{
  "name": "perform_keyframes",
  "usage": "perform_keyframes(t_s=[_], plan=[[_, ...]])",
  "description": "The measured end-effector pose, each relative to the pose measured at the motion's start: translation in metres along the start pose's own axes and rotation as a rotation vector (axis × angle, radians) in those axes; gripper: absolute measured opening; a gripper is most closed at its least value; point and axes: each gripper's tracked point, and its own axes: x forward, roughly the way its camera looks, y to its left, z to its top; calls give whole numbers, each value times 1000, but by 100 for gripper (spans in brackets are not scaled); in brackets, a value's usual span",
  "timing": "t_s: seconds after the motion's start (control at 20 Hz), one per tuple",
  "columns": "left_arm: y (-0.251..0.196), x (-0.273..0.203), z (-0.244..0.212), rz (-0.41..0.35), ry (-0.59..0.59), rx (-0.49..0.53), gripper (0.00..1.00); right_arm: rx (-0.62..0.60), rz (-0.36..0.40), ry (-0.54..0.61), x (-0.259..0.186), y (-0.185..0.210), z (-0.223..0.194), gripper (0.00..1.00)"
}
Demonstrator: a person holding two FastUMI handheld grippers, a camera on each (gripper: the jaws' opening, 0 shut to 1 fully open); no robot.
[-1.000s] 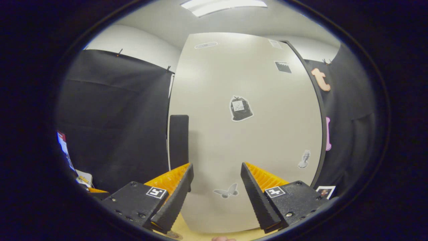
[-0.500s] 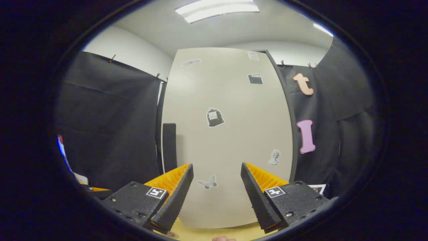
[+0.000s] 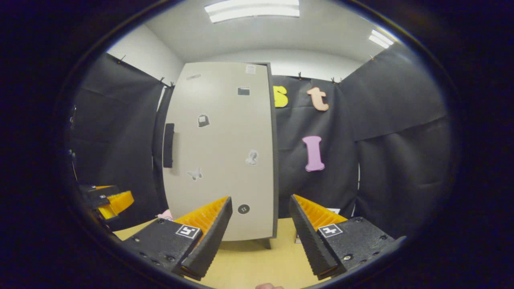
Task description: Open the cabinet door with the right hand, grasp the bottle in the cabinet with the left hand and place it on the coaster, then close the cabinet door with the right hand.
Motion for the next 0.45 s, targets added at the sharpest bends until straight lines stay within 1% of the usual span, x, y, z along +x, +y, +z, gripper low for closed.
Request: perform_keyframes(t_s=[0.15, 0.25, 0.45], plan=[[-11, 4, -4, -2, 0, 26, 95, 21, -76, 57, -14, -33, -24, 92], [-16, 4, -10, -10, 9, 24, 95, 33, -79, 97, -16, -38, -37, 92], [-22, 0, -19, -24, 33, 6, 95, 52, -74, 94, -18, -35, -39, 92]])
